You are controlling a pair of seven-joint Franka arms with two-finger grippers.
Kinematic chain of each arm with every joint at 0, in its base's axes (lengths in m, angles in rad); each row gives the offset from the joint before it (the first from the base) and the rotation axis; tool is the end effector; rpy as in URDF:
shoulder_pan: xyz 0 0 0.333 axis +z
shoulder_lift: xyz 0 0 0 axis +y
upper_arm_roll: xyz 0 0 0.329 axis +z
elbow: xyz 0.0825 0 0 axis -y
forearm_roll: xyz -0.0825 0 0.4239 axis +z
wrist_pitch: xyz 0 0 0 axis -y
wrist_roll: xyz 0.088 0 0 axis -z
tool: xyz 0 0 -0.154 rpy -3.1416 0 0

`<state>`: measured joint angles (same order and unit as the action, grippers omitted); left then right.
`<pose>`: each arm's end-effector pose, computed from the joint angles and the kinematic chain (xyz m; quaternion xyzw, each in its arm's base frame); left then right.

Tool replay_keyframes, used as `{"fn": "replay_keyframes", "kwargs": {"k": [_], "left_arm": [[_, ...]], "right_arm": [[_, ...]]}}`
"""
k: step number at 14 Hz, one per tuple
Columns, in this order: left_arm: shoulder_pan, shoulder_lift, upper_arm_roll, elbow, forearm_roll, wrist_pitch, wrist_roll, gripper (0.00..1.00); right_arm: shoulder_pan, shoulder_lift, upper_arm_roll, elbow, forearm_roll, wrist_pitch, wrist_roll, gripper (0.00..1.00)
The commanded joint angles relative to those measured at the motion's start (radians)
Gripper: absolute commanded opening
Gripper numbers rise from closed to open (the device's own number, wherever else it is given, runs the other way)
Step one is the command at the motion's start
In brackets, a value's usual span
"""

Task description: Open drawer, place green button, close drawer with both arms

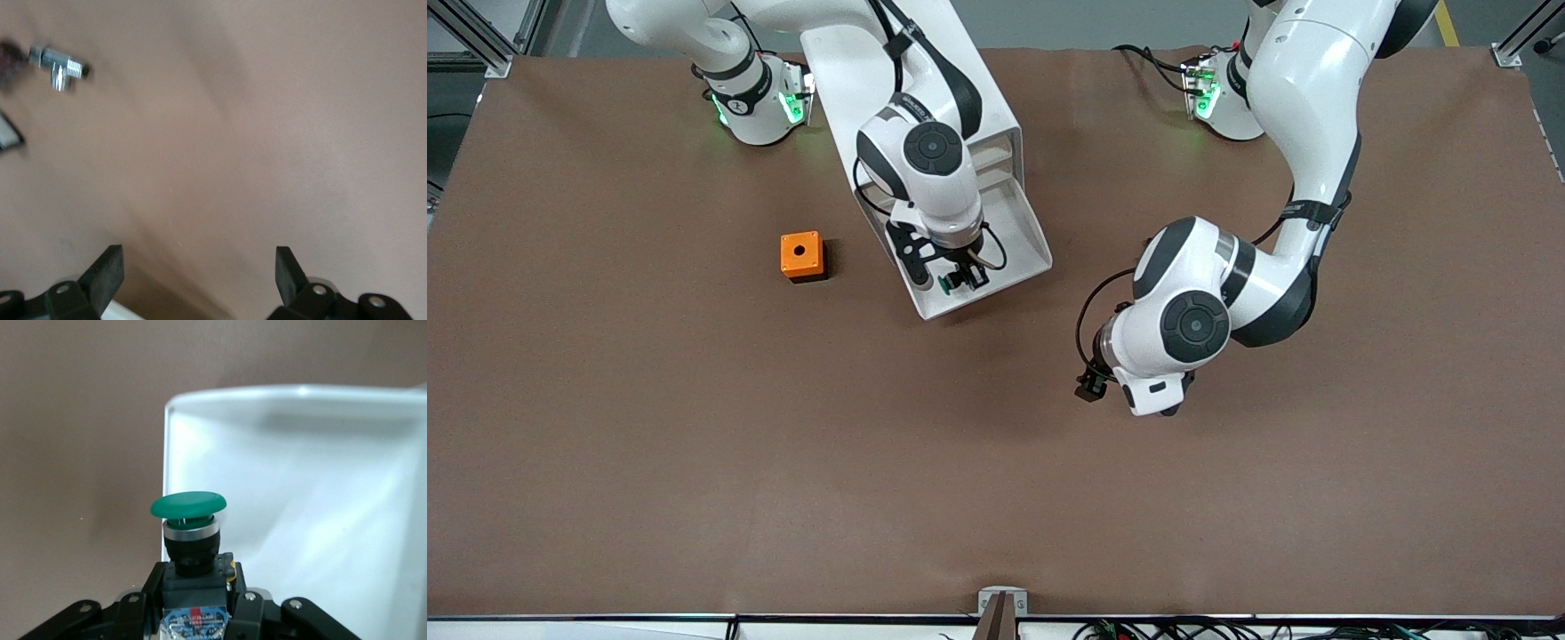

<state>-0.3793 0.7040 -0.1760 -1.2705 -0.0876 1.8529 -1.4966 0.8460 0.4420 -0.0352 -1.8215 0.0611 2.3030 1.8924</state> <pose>0.6601 -0.3916 0.2841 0.8706 0.4786 -0.1135 0.0038 0.4711 0.5018 0.2377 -0.8475 0.5301 0.0109 0.0229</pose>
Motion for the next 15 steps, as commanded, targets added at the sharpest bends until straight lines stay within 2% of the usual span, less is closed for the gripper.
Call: {"fn": "replay_keyframes", "kwargs": {"k": [1,3,4,5,8,9,12,15], "left_arm": [[-0.024,-0.005,0.003,-0.02,0.042,0.005,0.161,1.0],[-0.03,0.002,-0.005,-0.021,0.042,0.012,0.194,1.0],[-0.044,0.012,-0.008,-0.023,0.043,0.015,0.225,1.0],[-0.052,0.018,-0.01,-0.033,0.043,0.029,0.266,1.0],[-0.081,0.019,-0.013,-0.113,0.043,0.142,0.341,1.0],[-0.093,0.02,-0.011,-0.131,0.042,0.178,0.352,1.0],[-0.127,0.037,-0.014,-0.165,0.042,0.23,0.381,1.0],[-0.161,0.058,-0.035,-0.168,0.031,0.23,0.38,1.0]], "right_arm": [[0.03,0.049,-0.012,0.051,0.003,-0.007,0.065,0.0],[0.03,0.052,-0.011,0.056,0.008,-0.014,0.073,0.0],[0.028,0.052,-0.011,0.056,0.008,-0.017,0.068,0.77],[0.031,0.052,-0.011,0.057,0.005,-0.017,0.074,1.0],[0.027,0.049,-0.012,0.08,0.0,-0.037,0.047,1.0],[0.022,0.049,-0.012,0.105,-0.001,-0.074,-0.019,1.0],[-0.028,0.029,-0.018,0.194,-0.001,-0.274,-0.42,1.0],[-0.154,-0.023,-0.02,0.277,-0.003,-0.483,-0.762,1.0]]}}
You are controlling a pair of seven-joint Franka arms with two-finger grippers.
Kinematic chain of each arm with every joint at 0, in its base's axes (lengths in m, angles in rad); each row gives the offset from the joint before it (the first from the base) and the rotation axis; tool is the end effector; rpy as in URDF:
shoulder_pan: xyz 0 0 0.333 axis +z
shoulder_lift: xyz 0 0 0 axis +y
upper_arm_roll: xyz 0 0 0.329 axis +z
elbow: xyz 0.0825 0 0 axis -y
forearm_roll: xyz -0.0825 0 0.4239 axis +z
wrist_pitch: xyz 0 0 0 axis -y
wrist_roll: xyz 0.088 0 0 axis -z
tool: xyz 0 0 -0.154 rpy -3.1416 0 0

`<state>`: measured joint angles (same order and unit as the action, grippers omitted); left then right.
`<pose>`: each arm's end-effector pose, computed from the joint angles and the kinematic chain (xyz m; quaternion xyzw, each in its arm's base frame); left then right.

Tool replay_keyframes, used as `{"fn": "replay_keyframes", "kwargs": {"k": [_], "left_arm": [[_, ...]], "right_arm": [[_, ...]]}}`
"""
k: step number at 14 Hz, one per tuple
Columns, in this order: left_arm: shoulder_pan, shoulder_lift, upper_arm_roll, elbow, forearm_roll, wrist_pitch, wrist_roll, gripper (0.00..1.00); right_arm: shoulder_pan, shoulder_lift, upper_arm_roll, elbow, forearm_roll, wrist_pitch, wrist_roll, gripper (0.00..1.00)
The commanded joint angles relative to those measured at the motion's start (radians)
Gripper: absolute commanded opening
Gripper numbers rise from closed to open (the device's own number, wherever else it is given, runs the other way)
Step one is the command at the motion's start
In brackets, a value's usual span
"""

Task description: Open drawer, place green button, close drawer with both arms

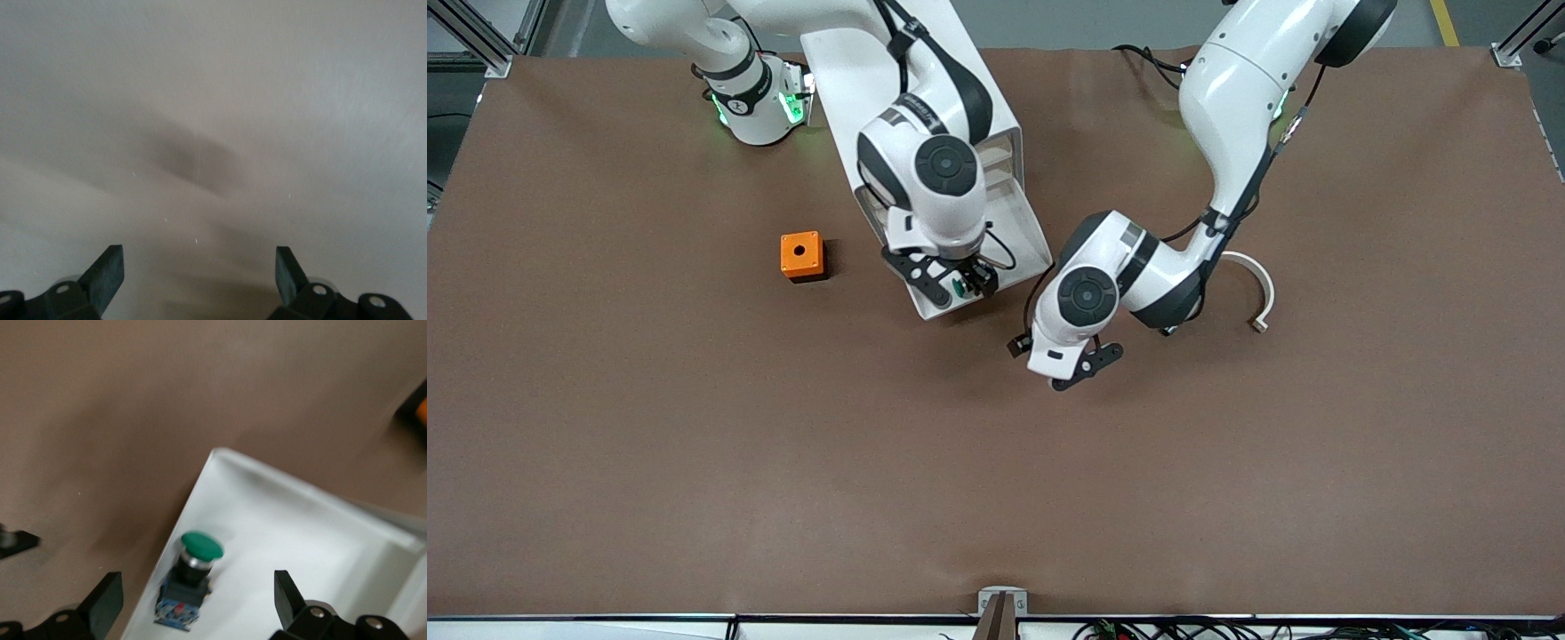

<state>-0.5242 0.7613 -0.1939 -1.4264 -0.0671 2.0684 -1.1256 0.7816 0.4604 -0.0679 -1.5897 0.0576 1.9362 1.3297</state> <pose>0.5743 -0.4844 0.1824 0.9644 0.2402 -0.1091 0.0157 0.5254 0.4691 0.3064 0.9486 -0.3113 -0.0388 0.0423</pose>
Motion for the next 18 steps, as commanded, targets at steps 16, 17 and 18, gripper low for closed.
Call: {"fn": "replay_keyframes", "kwargs": {"k": [16,17,18], "left_arm": [[-0.256,0.009,-0.076,-0.039,-0.234,0.012,-0.27,1.0],[-0.246,0.007,-0.076,-0.039,-0.234,0.01,-0.272,1.0],[-0.241,0.004,-0.073,-0.033,-0.234,0.012,-0.278,1.0]], "right_arm": [[-0.677,-0.321,-0.012,0.045,-0.05,-0.39,-1.293,1.0],[-0.686,-0.322,-0.012,0.045,-0.051,-0.39,-1.307,1.0],[-0.703,-0.322,-0.012,0.046,-0.052,-0.388,-1.34,1.0]]}}
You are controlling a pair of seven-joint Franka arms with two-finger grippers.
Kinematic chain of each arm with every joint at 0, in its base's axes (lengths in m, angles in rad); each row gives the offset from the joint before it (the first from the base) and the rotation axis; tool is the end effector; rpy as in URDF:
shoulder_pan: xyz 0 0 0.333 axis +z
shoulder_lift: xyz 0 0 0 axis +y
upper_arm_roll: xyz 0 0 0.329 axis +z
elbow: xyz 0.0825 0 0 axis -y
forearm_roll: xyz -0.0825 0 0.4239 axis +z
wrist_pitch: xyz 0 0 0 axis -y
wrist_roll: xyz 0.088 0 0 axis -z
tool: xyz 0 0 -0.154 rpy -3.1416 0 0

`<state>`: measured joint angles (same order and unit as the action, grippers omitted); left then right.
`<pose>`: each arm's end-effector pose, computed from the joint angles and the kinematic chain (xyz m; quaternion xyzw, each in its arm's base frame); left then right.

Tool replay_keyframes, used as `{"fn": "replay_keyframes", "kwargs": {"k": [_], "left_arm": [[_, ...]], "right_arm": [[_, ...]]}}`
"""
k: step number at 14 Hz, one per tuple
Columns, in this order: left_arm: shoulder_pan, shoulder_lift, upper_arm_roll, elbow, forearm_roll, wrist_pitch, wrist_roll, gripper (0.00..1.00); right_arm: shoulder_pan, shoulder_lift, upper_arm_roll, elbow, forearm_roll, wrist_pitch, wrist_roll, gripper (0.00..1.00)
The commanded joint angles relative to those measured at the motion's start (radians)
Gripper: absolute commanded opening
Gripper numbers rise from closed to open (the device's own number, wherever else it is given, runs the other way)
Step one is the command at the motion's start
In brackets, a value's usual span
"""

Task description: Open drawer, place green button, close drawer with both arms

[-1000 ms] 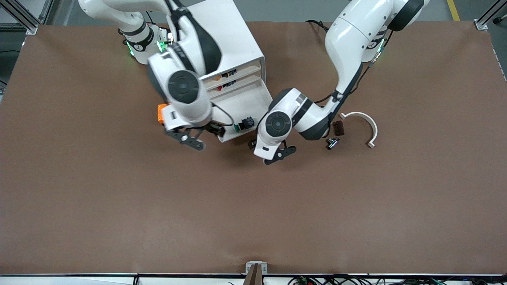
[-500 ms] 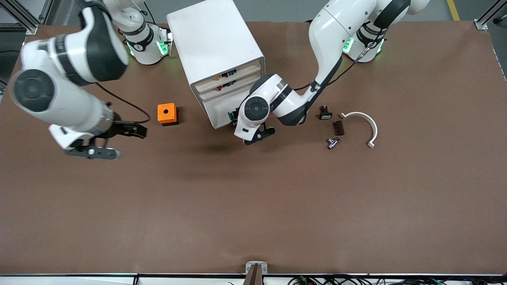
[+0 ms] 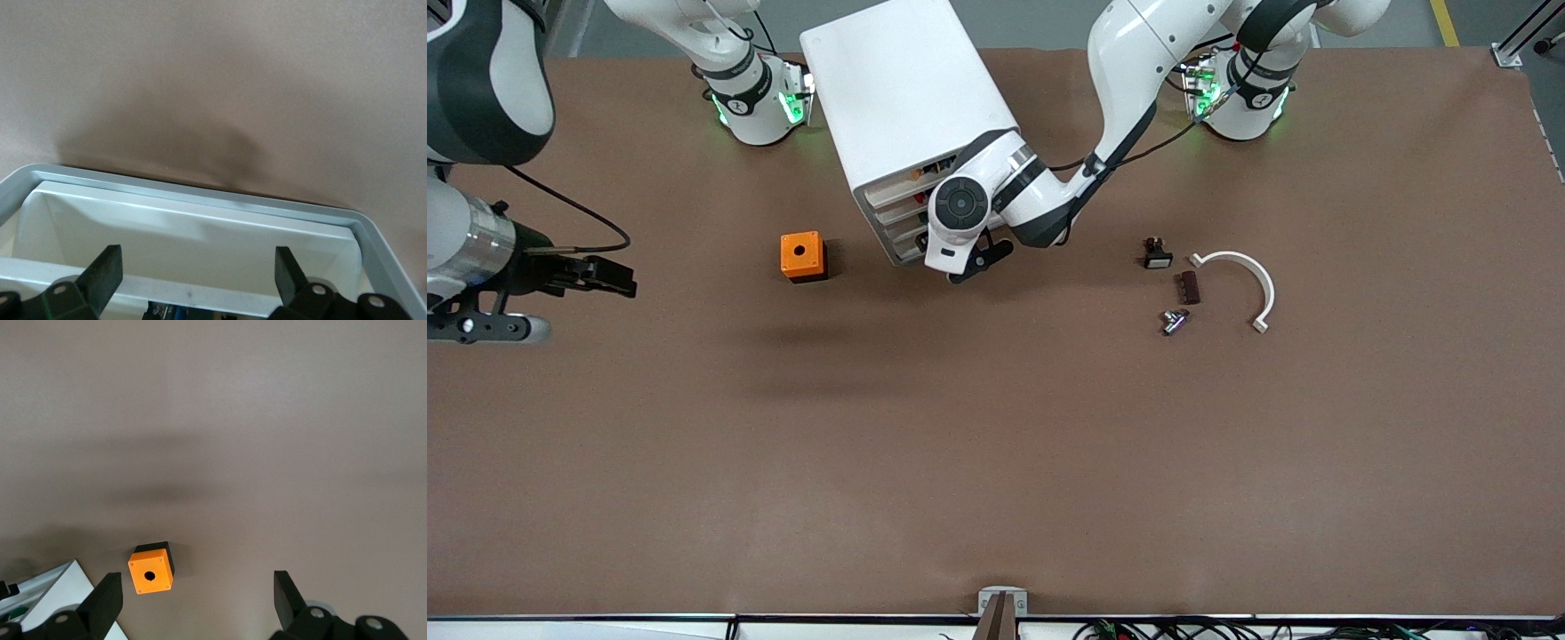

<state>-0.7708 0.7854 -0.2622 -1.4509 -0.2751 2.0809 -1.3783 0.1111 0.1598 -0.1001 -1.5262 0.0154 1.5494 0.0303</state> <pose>0.3817 -0.6408 0.1678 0.9378 0.2698 -0.2182 0.0115 0.6303 0.0130 0.5138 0.9976 -0.0099 -0.0678 0.0017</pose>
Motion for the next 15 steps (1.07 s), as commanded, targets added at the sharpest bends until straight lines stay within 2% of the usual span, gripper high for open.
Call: {"fn": "replay_keyframes", "kwargs": {"k": [1,4,7,9,15], "left_arm": [[0.021,-0.026,0.001,-0.003,-0.02,-0.001,-0.039,1.0],[0.161,-0.081,0.037,0.02,0.022,-0.004,-0.033,1.0],[0.316,-0.19,0.037,0.02,0.21,-0.042,-0.03,1.0],[0.419,-0.27,0.035,0.02,0.279,-0.114,-0.018,1.0],[0.643,-0.475,0.035,0.02,0.355,-0.341,0.354,1.0]], "right_arm": [[-0.05,-0.022,0.02,-0.017,-0.011,-0.002,-0.064,1.0],[-0.076,-0.019,0.02,-0.014,-0.031,-0.002,-0.115,1.0],[-0.085,-0.017,0.02,-0.012,-0.032,-0.003,-0.115,1.0],[-0.096,-0.013,0.02,-0.005,-0.034,-0.002,-0.113,1.0],[-0.168,-0.009,0.022,0.015,-0.019,-0.009,-0.104,1.0]]}}
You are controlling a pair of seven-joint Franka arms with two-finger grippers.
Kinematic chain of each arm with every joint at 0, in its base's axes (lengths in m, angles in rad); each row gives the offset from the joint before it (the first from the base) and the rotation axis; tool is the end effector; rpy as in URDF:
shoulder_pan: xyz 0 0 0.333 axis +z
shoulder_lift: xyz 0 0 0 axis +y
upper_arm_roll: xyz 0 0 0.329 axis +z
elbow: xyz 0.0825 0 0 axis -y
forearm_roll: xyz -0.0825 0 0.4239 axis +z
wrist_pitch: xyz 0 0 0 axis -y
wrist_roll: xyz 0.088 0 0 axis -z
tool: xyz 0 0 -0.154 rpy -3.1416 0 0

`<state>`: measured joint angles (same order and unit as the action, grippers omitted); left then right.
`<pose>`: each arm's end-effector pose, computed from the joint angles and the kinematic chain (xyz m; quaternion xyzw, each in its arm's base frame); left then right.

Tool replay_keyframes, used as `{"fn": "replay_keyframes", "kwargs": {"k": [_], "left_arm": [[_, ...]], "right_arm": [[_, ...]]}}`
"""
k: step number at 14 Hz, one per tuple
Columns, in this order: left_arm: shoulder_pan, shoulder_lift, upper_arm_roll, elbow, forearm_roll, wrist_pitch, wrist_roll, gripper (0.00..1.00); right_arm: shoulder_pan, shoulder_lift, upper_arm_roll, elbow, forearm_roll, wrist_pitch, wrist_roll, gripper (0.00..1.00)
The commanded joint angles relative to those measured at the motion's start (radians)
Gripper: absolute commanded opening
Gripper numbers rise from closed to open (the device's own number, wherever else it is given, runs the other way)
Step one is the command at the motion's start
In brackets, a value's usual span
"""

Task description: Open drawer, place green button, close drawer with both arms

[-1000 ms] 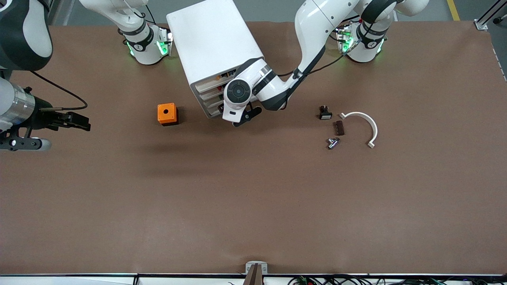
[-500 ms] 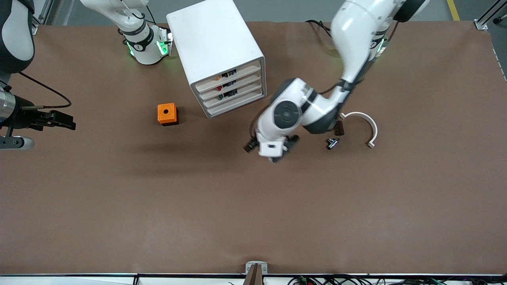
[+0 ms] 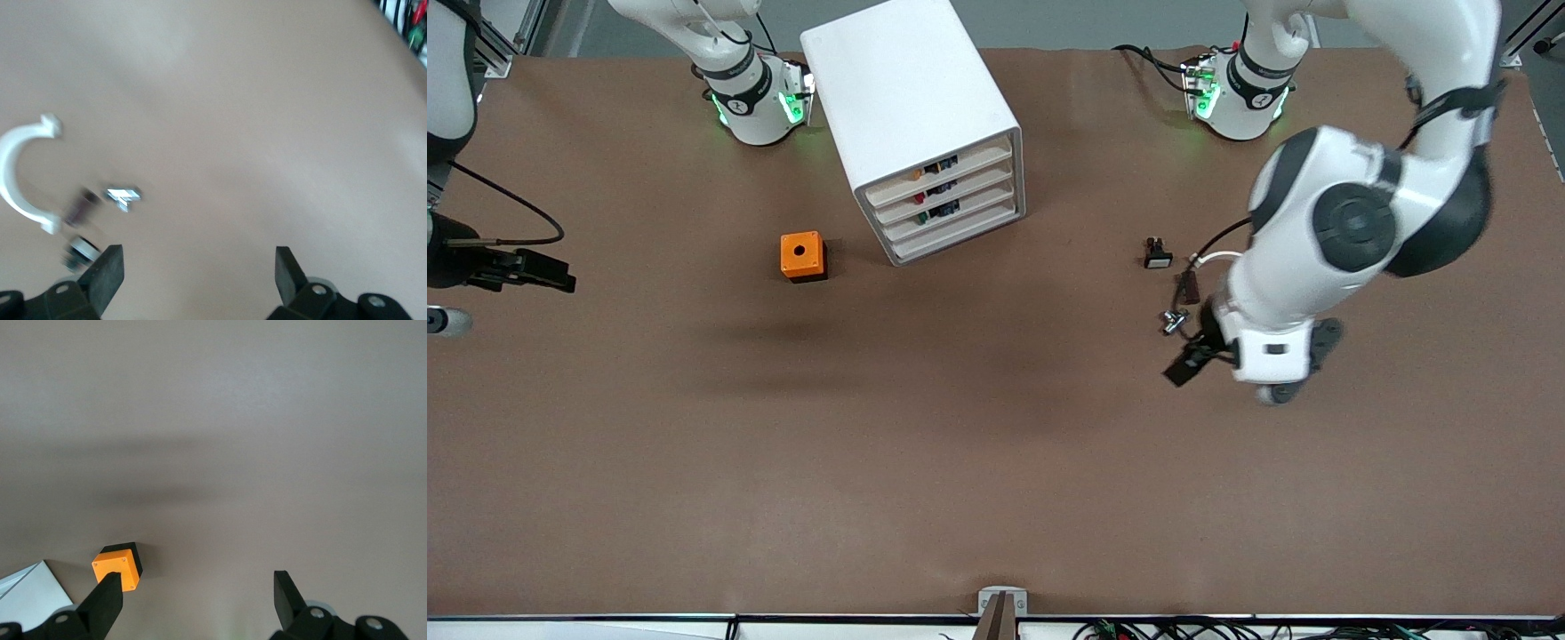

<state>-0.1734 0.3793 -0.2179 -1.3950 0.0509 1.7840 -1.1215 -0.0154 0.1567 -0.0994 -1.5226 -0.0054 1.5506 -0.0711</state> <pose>0.6746 -0.2487 0.4552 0.9330 0.3595 -0.0036 0.0173 0.6267 -0.0695 0.5177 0.9977 -0.0216 -0.0646 0.0045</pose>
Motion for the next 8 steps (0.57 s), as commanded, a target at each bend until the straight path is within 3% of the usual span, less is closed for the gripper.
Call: {"fn": "replay_keyframes", "kwargs": {"k": [1,5,8], "left_arm": [[0.067,-0.094,-0.008,-0.035,0.03,-0.07,0.177,1.0],[0.158,-0.204,-0.001,-0.045,0.029,-0.155,0.46,1.0],[0.152,-0.327,0.06,-0.12,0.021,-0.253,0.691,1.0]], "right_arm": [[-0.054,-0.006,0.021,0.012,0.007,-0.012,-0.004,1.0],[-0.051,-0.014,0.024,0.015,0.007,-0.026,0.0,1.0],[-0.038,-0.043,0.047,0.015,0.007,-0.037,0.001,1.0]]}}
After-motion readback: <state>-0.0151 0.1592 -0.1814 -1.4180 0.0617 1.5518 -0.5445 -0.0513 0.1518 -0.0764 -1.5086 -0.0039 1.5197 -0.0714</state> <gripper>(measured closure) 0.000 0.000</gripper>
